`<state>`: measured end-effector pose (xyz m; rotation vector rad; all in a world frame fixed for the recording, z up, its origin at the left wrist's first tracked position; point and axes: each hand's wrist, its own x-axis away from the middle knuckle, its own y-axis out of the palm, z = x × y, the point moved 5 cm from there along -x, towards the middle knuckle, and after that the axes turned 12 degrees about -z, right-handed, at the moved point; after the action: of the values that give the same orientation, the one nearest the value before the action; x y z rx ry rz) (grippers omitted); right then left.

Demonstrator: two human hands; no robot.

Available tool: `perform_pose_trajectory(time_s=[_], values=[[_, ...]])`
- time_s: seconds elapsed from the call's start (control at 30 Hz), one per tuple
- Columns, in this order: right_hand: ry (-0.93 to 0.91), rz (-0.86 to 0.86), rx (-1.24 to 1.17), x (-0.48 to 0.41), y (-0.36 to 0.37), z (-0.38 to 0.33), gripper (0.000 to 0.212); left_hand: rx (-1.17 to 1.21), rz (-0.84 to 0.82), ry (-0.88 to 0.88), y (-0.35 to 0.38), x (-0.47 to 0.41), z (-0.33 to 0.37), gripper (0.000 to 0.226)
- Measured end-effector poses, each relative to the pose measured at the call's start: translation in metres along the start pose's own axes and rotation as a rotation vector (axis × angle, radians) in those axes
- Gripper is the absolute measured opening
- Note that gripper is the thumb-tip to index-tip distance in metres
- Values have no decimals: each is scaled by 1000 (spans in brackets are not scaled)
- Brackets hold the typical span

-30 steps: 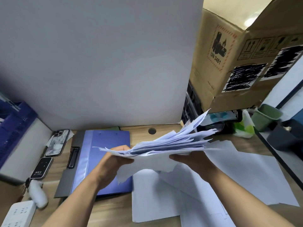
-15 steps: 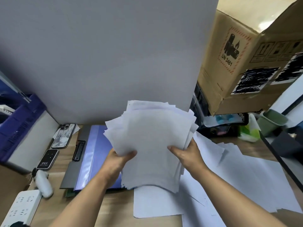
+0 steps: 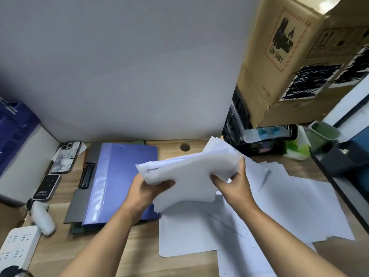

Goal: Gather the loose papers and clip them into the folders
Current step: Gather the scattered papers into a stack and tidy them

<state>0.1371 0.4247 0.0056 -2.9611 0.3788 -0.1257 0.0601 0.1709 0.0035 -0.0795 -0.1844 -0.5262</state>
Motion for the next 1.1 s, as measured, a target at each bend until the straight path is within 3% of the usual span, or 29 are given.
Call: perform_pose_trajectory(time_s=[0.13, 0.23, 0.37, 0.5, 0.63, 0.8, 0.97, 1.1], values=[[68, 29, -64, -6, -1, 10, 44, 65, -14, 12, 3, -6, 1, 37], [133, -18, -101, -11, 8, 13, 45, 114, -1, 20, 9, -11, 2, 36], [61, 41, -159, -18, 4, -13, 47, 171, 17, 37, 16, -20, 17, 23], [118, 58, -176, -12, -9, 1, 42, 169, -41, 18, 13, -22, 10, 34], [259, -43, -81, -6, -4, 36, 55, 125, -57, -109, 16, -25, -21, 39], [264, -89, 54, -11, -8, 43, 16, 92, 31, -174, 11, -31, -39, 20], [330, -179, -71, -9, -31, 48, 28, 154, -114, -297, 27, -57, -45, 31], [475, -261, 95, 4, -57, 75, 44, 235, -248, -486, 68, -56, -71, 34]])
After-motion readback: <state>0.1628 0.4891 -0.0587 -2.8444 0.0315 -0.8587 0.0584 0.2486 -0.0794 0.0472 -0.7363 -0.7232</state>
